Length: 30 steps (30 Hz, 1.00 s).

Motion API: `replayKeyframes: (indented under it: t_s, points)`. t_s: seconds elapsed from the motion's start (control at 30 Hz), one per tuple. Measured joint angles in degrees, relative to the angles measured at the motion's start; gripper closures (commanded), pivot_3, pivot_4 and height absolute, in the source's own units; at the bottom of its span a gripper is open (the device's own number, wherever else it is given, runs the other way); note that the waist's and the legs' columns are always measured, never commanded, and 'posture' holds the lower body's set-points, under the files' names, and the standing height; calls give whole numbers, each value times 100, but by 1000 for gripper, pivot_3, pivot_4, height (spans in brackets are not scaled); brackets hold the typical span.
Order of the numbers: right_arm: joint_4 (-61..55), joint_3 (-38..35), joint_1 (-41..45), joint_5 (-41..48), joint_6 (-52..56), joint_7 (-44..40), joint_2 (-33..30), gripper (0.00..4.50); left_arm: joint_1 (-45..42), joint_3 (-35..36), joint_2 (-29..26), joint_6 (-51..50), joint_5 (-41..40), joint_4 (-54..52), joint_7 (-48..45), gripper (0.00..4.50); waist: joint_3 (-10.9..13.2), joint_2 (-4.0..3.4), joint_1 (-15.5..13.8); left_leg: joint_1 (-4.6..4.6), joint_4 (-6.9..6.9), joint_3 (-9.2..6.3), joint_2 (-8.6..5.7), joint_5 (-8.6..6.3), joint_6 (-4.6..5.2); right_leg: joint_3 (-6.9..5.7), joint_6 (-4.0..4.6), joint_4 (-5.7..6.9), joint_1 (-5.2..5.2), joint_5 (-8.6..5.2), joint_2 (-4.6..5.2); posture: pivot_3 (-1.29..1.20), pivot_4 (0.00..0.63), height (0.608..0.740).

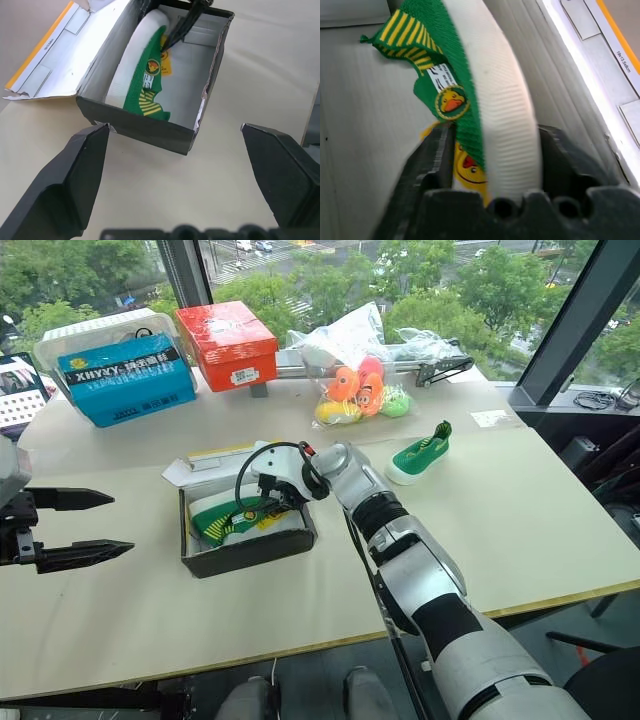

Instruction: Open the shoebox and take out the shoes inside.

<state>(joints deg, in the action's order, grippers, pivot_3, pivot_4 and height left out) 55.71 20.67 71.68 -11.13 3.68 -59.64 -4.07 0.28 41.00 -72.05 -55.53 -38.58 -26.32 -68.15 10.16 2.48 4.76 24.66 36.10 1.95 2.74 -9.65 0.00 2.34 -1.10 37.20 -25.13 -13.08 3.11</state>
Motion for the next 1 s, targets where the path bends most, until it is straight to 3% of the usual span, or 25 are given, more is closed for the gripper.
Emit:
replayKeyframes:
  t_s: [0.07,0.17,0.3,0.43,0.7,1.0]
  points:
    - [-81,-6,-40,2,0,4,-39,3817,-32,-36,0,4,0,1,9,0,0,0,10,0,-1,0,0,0,0,0,0,0,0,0,0,0,150,740]
    - [-325,64,-159,-42,-137,-11,-153,4018,-68,-162,0,28,0,11,17,0,0,0,5,4,-2,0,-2,0,0,0,0,-2,-2,0,1,0,150,740]
    - [-1136,344,-476,-352,-901,131,-394,4027,-221,-324,-1,52,-1,96,44,0,1,-1,-3,10,-2,2,-1,0,-1,2,-1,-1,-10,0,0,0,150,740]
    - [-1972,698,-582,-1013,-1403,848,-439,4027,-487,-658,-1,179,-5,170,76,0,1,0,7,10,-1,3,0,0,-1,4,0,4,-13,0,-2,0,150,740]
    - [-2115,739,-688,-1101,-1406,1519,-380,4027,-749,-1017,-2,309,-1,337,121,0,0,1,-79,13,0,5,-1,0,-1,3,0,0,-11,0,-1,0,150,740]
    - [-2630,551,-661,-1472,-1140,2097,-935,4027,-1019,-1400,0,450,0,448,133,0,0,1,-90,17,5,5,0,0,-1,5,0,2,-15,-1,-4,0,150,740]
